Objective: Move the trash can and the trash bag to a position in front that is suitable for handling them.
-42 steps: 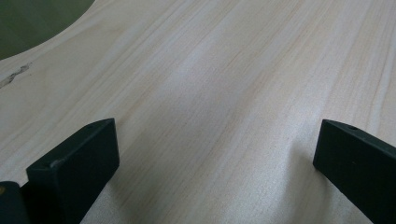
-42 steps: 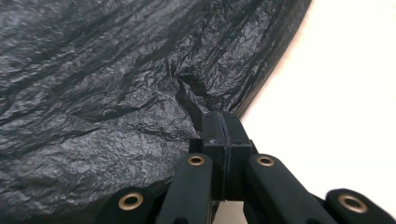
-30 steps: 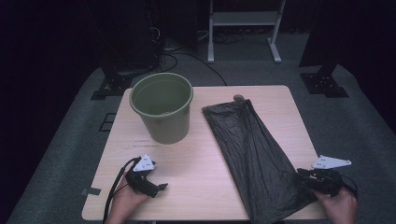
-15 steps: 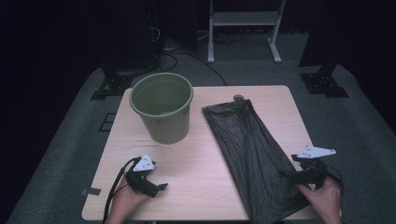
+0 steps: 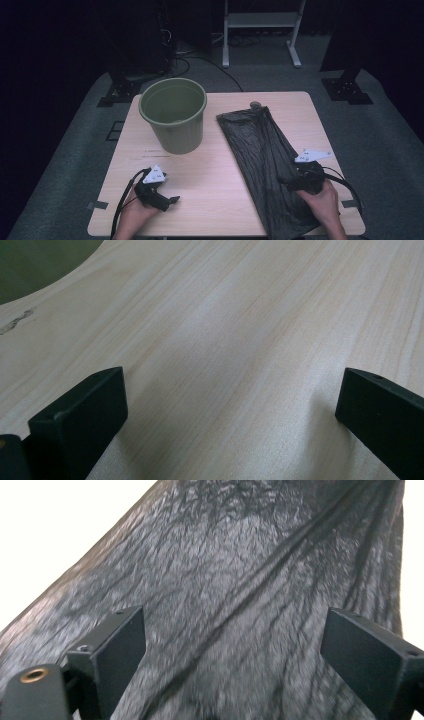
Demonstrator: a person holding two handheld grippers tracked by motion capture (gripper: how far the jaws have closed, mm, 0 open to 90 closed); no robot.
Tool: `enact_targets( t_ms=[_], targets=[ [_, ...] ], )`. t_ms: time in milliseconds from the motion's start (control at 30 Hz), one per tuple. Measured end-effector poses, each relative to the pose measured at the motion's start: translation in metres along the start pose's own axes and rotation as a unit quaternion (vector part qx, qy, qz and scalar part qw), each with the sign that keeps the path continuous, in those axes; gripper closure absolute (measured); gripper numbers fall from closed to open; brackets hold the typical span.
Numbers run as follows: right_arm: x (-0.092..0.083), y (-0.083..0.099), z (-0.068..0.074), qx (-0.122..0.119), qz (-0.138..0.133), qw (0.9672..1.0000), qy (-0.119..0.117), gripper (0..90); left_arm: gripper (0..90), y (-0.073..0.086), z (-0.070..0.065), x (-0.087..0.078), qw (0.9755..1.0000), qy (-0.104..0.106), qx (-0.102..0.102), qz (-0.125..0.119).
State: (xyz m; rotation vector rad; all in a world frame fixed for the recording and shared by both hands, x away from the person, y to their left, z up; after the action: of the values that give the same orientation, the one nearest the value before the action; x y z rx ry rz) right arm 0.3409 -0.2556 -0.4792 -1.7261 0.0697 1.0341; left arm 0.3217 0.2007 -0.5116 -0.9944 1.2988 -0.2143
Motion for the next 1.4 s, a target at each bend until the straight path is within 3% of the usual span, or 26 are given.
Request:
enact_targets(
  t_ms=[67,200,300,367,733,933,1100,1400],
  targets=[
    [0.01,0.003,0.001,-0.003,-0.003,0.9999,0.01,9.4,0.0,0.0,0.0,0.0,1.0,0.0,0.0,0.0],
    [0.019,0.008,0.001,-0.001,-0.001,1.0,0.005,9.4,0.0,0.0,0.0,0.0,1.0,-0.001,-0.001,0.0],
    [0.028,0.013,0.003,-0.019,0.005,0.9995,0.023,9.4,0.0,0.0,0.0,0.0,1.0,-0.005,-0.005,-0.001],
    [0.032,0.016,0.004,-0.018,0.013,0.9996,0.015,9.3,0.0,-0.001,-0.001,0.0,1.0,-0.005,-0.004,-0.004],
    [0.033,0.017,0.002,-0.008,0.014,0.9999,-0.001,9.5,0.0,-0.007,-0.002,-0.011,0.9993,0.004,-0.024,-0.03],
    [0.033,0.017,0.002,-0.009,0.014,0.9999,-0.001,9.5,3.3,-0.021,-0.003,-0.029,0.9981,0.011,-0.045,-0.041],
    [0.033,0.017,0.002,-0.009,0.014,0.9999,-0.001,9.4,2.3,-0.029,-0.002,-0.036,0.9983,0.007,-0.046,-0.036],
    [0.033,0.017,0.002,-0.009,0.014,0.9999,-0.001,9.5,0.8,-0.048,-0.001,-0.054,0.9978,-0.003,-0.044,-0.05]
  ],
)
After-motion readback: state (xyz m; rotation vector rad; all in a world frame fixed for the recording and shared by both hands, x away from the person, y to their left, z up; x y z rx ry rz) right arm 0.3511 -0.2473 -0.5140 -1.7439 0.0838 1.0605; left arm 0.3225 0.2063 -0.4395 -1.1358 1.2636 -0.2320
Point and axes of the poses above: each handheld gripper's, and its own axes: x roughly forward along the jaws, y roughly out of its underside, z roughly to its left, the point moved 4 cm from there along x, roughly forward along the jaws, and after that the axes turned 6 degrees about y, right-handed, at the moved point
